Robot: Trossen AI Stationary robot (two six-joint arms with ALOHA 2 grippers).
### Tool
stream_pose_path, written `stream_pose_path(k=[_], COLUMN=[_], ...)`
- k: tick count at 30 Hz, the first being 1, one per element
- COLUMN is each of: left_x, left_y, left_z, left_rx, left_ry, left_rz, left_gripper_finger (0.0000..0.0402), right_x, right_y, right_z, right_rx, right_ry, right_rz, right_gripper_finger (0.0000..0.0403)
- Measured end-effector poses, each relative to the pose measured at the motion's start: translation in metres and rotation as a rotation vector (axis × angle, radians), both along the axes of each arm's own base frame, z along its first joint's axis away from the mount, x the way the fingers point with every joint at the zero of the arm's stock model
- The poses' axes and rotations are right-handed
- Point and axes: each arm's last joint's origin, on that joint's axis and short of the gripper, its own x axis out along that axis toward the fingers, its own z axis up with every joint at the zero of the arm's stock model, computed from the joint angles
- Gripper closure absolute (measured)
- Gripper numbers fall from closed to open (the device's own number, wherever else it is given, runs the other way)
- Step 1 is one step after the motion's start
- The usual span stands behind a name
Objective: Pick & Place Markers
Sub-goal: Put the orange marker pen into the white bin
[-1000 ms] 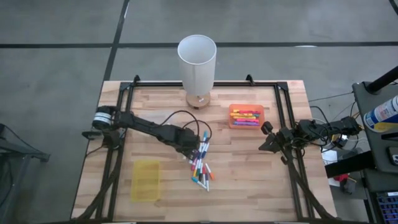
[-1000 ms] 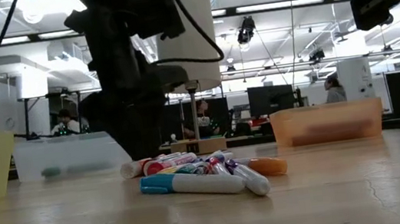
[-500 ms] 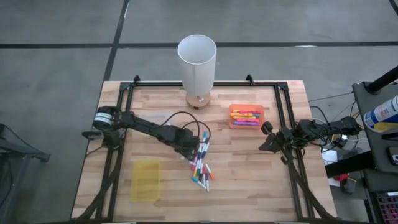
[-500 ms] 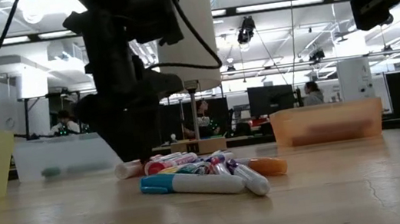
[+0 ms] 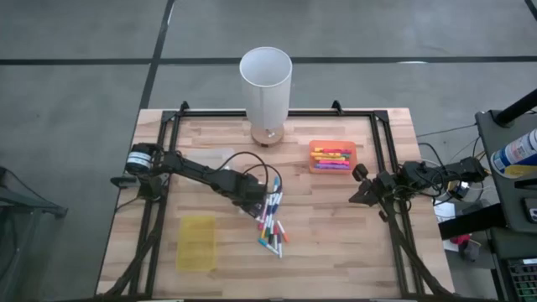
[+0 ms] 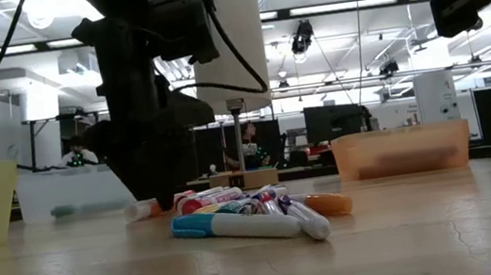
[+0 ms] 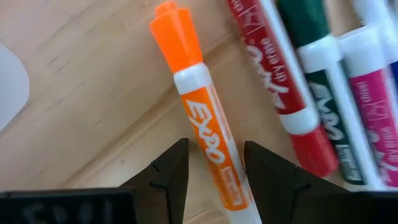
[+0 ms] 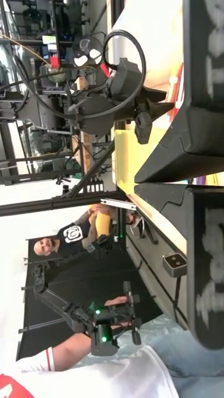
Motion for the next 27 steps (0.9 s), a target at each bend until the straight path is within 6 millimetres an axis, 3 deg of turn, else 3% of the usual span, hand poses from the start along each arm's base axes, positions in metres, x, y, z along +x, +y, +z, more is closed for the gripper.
stream_pose_path(k=[27], left_x=[-0.0012], left_y=[0.0001], left_z=[-0.0034], left_rx=[-0.009], left_ry=[-0.010], left_rz=[-0.003], left_gripper_finger=[0.0253], right_x=[0.0000], right_y=[0.0000], right_z=[0.0000], right_rx=[0.000], right_ry=[0.000], right_rz=[0.000], right_gripper_finger=[0.0394])
